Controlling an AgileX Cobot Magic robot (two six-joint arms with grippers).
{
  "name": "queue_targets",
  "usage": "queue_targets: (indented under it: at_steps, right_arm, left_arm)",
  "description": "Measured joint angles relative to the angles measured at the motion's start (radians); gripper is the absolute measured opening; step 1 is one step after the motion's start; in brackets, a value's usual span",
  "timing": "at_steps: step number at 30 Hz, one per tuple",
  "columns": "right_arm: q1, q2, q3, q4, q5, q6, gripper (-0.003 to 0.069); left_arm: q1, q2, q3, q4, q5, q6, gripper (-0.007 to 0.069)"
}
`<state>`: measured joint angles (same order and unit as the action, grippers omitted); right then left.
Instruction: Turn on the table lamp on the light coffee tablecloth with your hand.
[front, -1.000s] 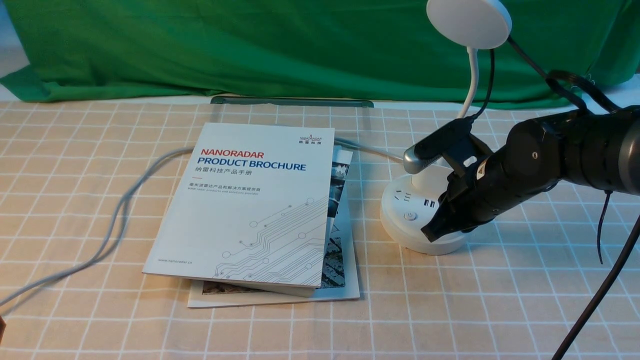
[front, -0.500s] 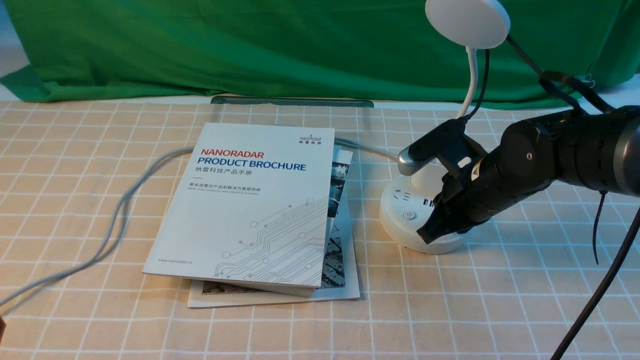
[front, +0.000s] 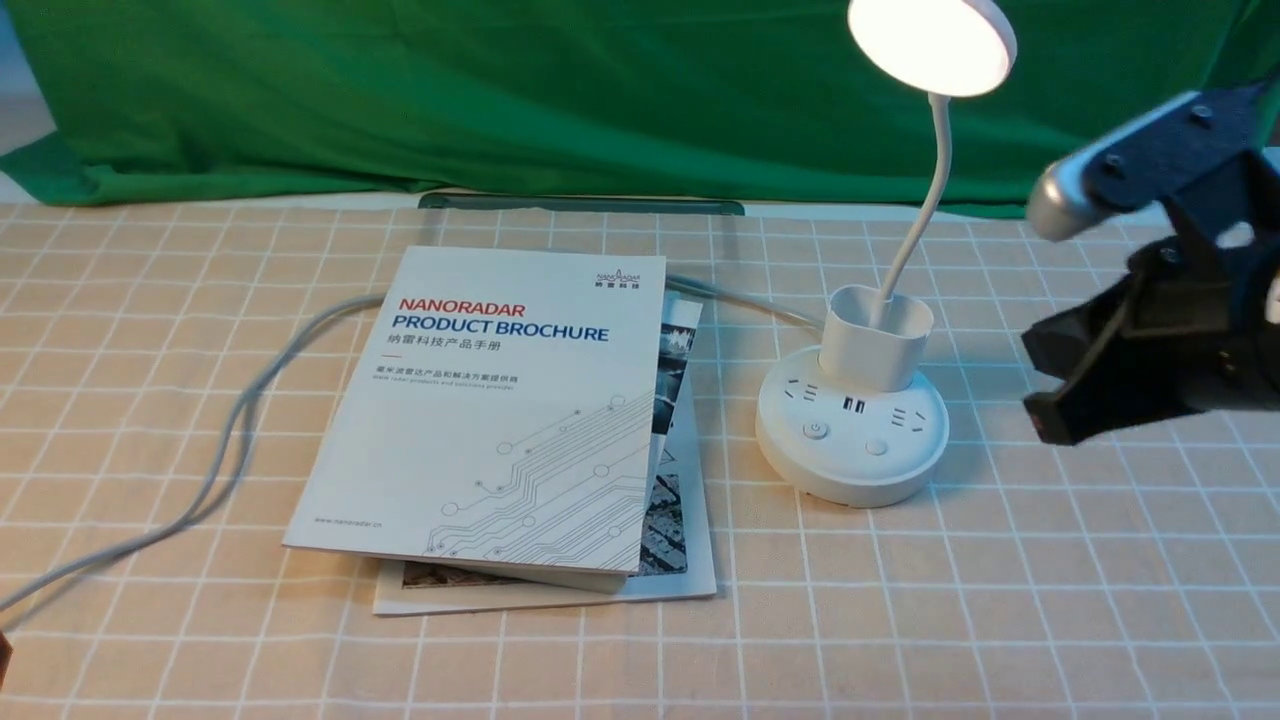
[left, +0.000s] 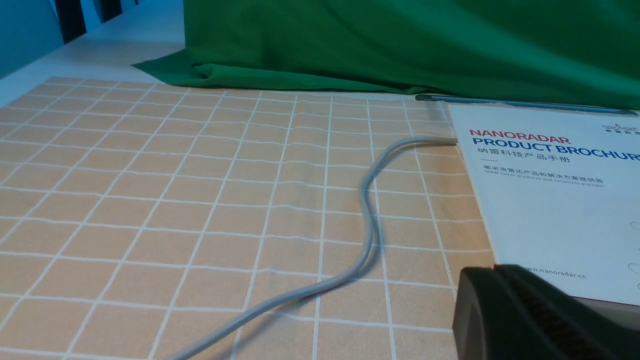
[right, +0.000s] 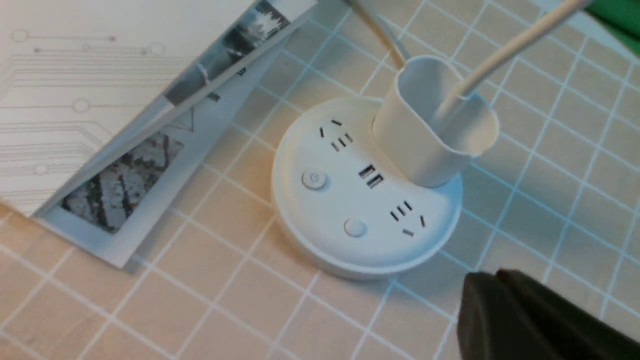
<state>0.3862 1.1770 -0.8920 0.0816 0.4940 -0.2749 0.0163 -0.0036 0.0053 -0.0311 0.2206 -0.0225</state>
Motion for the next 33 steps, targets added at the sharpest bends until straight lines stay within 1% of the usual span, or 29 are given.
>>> queue_targets:
  at_steps: [5, 9, 10, 11, 13, 15, 16, 18, 22, 23, 26, 28, 29, 30, 33]
  right_arm:
    - [0.000, -0.280, 0.140, 0.001, 0.000, 0.103, 0.0071]
    - [0.000, -0.455, 0.263, 0.001, -0.089, 0.119, 0.0076]
    - [0.000, -0.464, 0.280, 0.001, -0.103, 0.119, 0.0077]
    - [0.000, -0.551, 0.348, 0.001, -0.157, 0.119, 0.0083]
    - [0.000, -0.641, 0.425, 0.001, -0.208, 0.119, 0.0091]
    - [0.000, -0.700, 0.474, 0.000, -0.234, 0.119, 0.0097]
    - [0.000, -0.785, 0.538, -0.001, -0.256, 0.119, 0.0106]
    - [0.000, -0.861, 0.590, -0.011, -0.268, 0.119, 0.0111]
    - [-0.004, -0.986, 0.704, -0.030, -0.318, 0.125, 0.0118]
    - [-0.005, -0.992, 0.704, -0.030, -0.318, 0.126, 0.0118]
    - [-0.070, -1.085, 0.784, -0.038, -0.327, 0.212, 0.0124]
    - [-0.140, -1.134, 0.818, -0.082, -0.336, 0.275, 0.0129]
    - [-0.155, -1.141, 0.825, -0.082, -0.339, 0.288, 0.0129]
    - [-0.218, -1.164, 0.850, -0.130, -0.356, 0.341, 0.0136]
    - [-0.318, -1.174, 0.889, -0.164, -0.386, 0.425, 0.0146]
  left_arm:
    - [0.000, 0.000, 0.000, 0.000, 0.000, 0.000, 0.0021]
    - [0.000, 0.000, 0.000, 0.000, 0.000, 0.000, 0.0021]
    - [0.000, 0.000, 0.000, 0.000, 0.000, 0.000, 0.0021]
    - [0.000, 0.000, 0.000, 0.000, 0.000, 0.000, 0.0021]
    - [0.000, 0.000, 0.000, 0.000, 0.000, 0.000, 0.0021]
    - [0.000, 0.000, 0.000, 0.000, 0.000, 0.000, 0.0021]
    - [0.000, 0.000, 0.000, 0.000, 0.000, 0.000, 0.0021]
    - [0.000, 0.000, 0.000, 0.000, 0.000, 0.000, 0.0021]
    - [0.000, 0.000, 0.000, 0.000, 0.000, 0.000, 0.0021]
    - [0.000, 0.000, 0.000, 0.000, 0.000, 0.000, 0.0021]
    - [0.000, 0.000, 0.000, 0.000, 0.000, 0.000, 0.0021]
    - [0.000, 0.000, 0.000, 0.001, 0.000, 0.000, 0.0021]
    - [0.000, 0.000, 0.000, 0.001, 0.000, 0.000, 0.0021]
    - [0.000, 0.000, 0.000, 0.001, 0.000, 0.000, 0.0021]
    - [0.000, 0.000, 0.000, 0.001, 0.000, 0.000, 0.0021]
